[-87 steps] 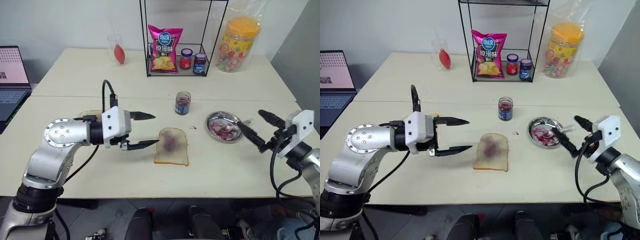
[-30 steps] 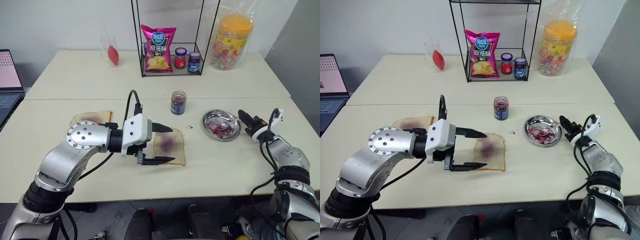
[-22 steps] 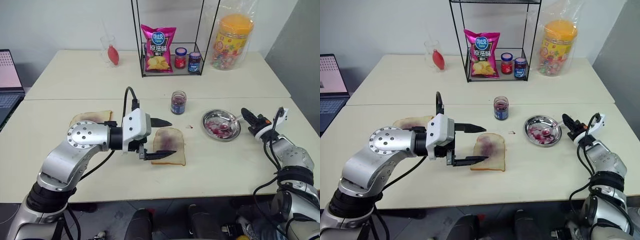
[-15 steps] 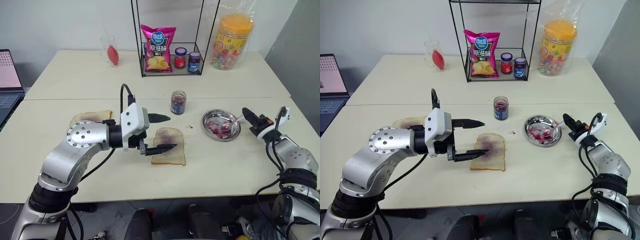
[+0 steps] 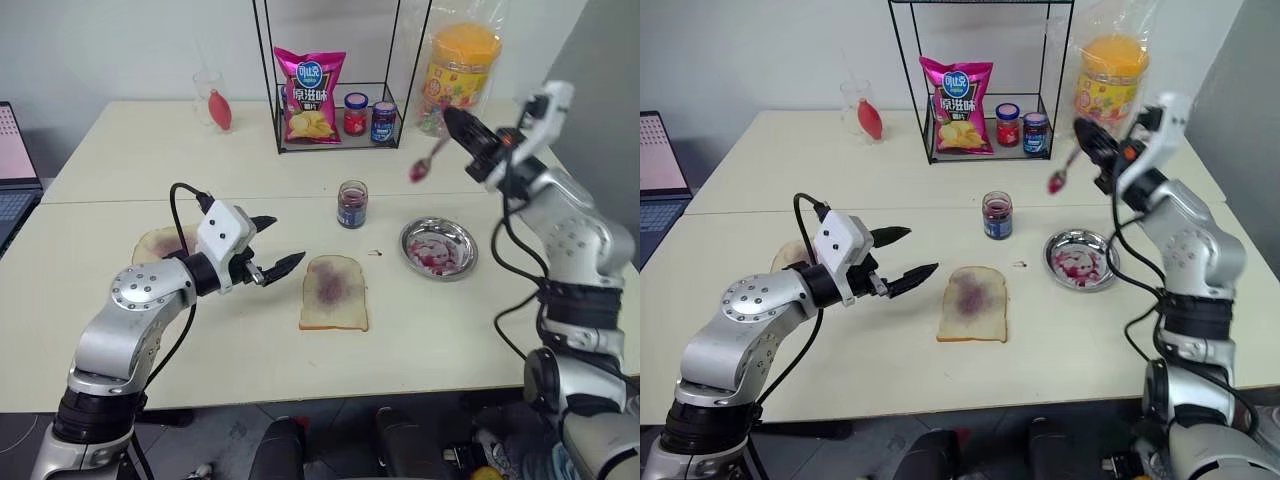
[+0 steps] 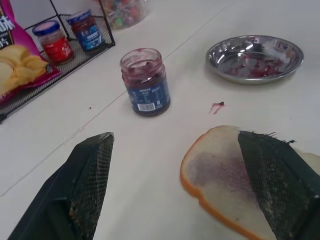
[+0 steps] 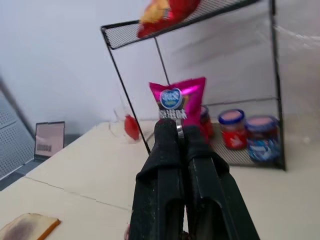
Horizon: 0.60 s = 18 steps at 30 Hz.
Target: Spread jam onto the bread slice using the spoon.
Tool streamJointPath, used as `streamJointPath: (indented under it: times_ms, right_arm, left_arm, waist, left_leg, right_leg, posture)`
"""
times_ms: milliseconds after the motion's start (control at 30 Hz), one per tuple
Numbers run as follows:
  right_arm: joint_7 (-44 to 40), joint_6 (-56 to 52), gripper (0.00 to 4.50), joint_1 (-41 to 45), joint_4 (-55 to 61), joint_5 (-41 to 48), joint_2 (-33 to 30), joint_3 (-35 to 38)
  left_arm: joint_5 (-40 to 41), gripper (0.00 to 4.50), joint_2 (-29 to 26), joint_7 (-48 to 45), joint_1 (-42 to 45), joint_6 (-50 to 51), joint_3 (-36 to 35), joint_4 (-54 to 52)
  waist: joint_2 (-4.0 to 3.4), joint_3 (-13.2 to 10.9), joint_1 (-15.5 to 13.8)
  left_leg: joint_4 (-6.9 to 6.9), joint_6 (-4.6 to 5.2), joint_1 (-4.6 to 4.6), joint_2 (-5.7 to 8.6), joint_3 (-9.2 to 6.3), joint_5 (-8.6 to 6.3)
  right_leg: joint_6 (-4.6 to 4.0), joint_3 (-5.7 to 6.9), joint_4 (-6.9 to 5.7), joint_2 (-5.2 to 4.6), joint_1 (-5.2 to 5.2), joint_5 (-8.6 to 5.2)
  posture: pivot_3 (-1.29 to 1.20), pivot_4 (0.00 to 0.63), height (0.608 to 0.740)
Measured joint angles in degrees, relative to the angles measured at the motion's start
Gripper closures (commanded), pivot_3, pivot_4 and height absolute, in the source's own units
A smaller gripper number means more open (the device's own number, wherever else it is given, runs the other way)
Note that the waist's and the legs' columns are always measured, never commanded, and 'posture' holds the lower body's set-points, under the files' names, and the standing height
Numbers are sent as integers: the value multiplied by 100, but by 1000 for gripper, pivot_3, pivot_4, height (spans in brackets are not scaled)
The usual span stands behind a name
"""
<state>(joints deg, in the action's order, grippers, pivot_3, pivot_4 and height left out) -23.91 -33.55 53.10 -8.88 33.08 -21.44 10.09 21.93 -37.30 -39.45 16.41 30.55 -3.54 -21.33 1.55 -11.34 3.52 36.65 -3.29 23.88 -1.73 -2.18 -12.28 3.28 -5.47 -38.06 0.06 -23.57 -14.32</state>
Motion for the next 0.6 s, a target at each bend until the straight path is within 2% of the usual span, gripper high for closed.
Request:
streamJointPath:
  times_ms: [100, 300, 600]
  right_arm:
    - [-100, 626, 4485, 515, -909, -567, 308, -396]
    - [-514, 1685, 4485, 818, -2229, -1338, 585, -861]
    - [-913, 2441, 4485, 953, -3294, -1843, 919, -1026]
  left_arm:
    - [70, 372, 127, 155, 2, 84, -82, 16]
    - [73, 372, 232, 290, 4, 224, -87, 6]
    - [81, 372, 322, 273, 12, 386, -4, -99]
  waist:
    - [4, 2, -10]
    - [4, 1, -22]
    - [4, 1, -6]
  left_leg:
    - [1, 0, 0, 0, -1, 0]
    - [1, 0, 3, 6, -1, 0]
    - [-2, 0, 2, 3, -3, 0]
  right_leg:
    - [-1, 2, -1, 0, 1, 1]
    - [-2, 3, 0, -8, 0, 2]
    - [-3, 5, -4, -5, -2, 2]
  posture:
    - [0, 150, 740]
    - [0, 150, 740]
    - [0, 150, 740]
